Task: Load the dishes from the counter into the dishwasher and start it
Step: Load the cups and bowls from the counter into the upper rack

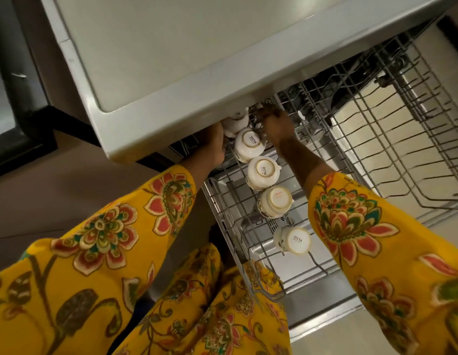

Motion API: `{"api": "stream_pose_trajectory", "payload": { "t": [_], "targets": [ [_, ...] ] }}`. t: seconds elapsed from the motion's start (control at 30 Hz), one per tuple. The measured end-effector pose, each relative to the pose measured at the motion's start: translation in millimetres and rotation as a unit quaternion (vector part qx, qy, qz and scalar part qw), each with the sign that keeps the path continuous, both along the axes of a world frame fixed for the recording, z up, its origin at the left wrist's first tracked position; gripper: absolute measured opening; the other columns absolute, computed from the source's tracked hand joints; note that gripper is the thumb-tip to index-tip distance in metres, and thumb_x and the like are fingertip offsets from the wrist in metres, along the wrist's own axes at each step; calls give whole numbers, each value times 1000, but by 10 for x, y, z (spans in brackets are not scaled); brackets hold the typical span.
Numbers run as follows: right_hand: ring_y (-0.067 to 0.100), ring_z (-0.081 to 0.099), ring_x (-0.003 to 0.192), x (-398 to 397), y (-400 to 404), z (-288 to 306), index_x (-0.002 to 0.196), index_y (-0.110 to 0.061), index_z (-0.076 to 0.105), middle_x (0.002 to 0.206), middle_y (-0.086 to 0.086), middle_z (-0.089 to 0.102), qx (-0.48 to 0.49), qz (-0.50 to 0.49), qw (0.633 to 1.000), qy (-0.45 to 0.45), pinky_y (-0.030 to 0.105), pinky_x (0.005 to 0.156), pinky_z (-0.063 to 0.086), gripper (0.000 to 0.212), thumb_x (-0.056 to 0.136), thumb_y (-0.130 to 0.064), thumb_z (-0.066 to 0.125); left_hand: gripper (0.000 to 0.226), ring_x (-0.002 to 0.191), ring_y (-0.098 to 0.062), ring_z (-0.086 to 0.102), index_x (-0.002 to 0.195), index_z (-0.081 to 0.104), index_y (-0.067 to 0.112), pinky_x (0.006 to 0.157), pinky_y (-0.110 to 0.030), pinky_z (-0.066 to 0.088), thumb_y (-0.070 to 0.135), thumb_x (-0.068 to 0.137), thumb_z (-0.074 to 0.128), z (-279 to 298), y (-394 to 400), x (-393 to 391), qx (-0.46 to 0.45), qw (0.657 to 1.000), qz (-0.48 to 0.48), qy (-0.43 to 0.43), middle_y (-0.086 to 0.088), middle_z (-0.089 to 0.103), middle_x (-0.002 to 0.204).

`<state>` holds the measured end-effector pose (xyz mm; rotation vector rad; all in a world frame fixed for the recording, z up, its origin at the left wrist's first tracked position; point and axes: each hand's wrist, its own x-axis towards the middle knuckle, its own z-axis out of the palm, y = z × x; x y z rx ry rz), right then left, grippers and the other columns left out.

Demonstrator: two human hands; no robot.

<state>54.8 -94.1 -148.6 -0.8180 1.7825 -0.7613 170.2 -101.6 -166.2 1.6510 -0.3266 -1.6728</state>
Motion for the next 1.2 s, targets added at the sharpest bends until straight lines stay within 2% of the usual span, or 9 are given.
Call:
{"api": "stream_pose_trajectory", "payload": {
  "t": [0.37, 0.53, 0.77, 0.9, 0.97, 1.0, 1.03, 1.1, 1.2],
  "targets": [
    [35, 49, 122, 216, 952, 590, 126, -6, 56, 130, 17, 55, 17, 21, 999, -21, 38, 102, 39, 39, 96, -29, 48, 35, 112, -26, 60, 111, 61, 23, 101, -46, 45, 49, 91, 50, 702, 849, 137, -40, 999, 13, 10, -8, 63, 122],
    [32, 53, 114, 483, 1325, 1033, 119, -7, 60, 121, 16, 60, -8, 94, 995, -43, 38, 97, 39, 35, 97, -30, 45, 51, 115, -24, 57, 133, 51, 14, 100, -40, 46, 47, 96, 42, 1190, 1408, 266, -80, 996, 48, 9, -8, 60, 127],
    [18, 55, 107, 815, 1593, 1548, 117, -15, 63, 107, 0, 62, -61, 136, 985, -87, 36, 99, 42, 30, 96, -30, 48, 34, 64, -4, 66, 106, 59, 8, 48, -13, 48, 31, 103, 33, 1776, 1807, 555, -135, 988, 73, -5, -1, 63, 85],
    [15, 57, 106, 987, 1631, 1786, 111, -19, 64, 107, -2, 64, -83, 162, 979, -94, 36, 98, 43, 29, 94, -36, 48, 44, 113, -17, 52, 136, 46, 8, 93, -27, 40, 34, 101, 38, 2046, 1885, 818, -159, 982, 97, -35, -13, 49, 138],
    [8, 54, 88, 1084, 1615, 1904, 88, -29, 62, 88, -10, 59, -96, 172, 976, -94, 29, 84, 42, 16, 94, -35, 48, 46, 96, -12, 33, 130, 48, -1, 89, -34, 40, 33, 101, 38, 2182, 1905, 952, -173, 978, 110, -44, -28, 43, 137],
    [7, 53, 84, 1132, 1600, 1977, 81, -31, 59, 84, -11, 57, -104, 175, 975, -95, 25, 76, 40, 17, 93, -35, 48, 41, 112, -41, 53, 114, 56, -3, 81, -32, 46, 31, 101, 38, 2250, 1906, 1021, -175, 977, 112, -44, -31, 50, 120],
    [10, 54, 88, 1182, 1584, 2045, 80, -31, 58, 88, -9, 58, -106, 177, 974, -95, 23, 70, 37, 17, 93, -36, 47, 33, 66, -19, 57, 94, 58, 4, 65, -24, 48, 29, 102, 37, 2298, 1886, 1088, -176, 976, 119, -49, -23, 52, 95],
    [14, 53, 96, 1309, 1530, 2176, 91, -30, 59, 95, -6, 57, -119, 189, 970, -97, 21, 65, 34, 15, 91, -38, 46, 28, 43, 0, 47, 80, 51, 18, 45, -14, 39, 25, 102, 36, 2457, 1860, 1190, -192, 970, 145, -43, -1, 46, 71],
    [15, 53, 97, 1486, 1394, 2307, 110, -20, 60, 97, -3, 57, -137, 195, 965, -113, 28, 80, 42, 25, 97, -33, 44, 24, 83, 2, 61, 111, 53, 18, 70, -10, 44, 28, 103, 33, 2602, 1787, 1311, -212, 965, 149, -26, 6, 58, 101]
  ]
}}
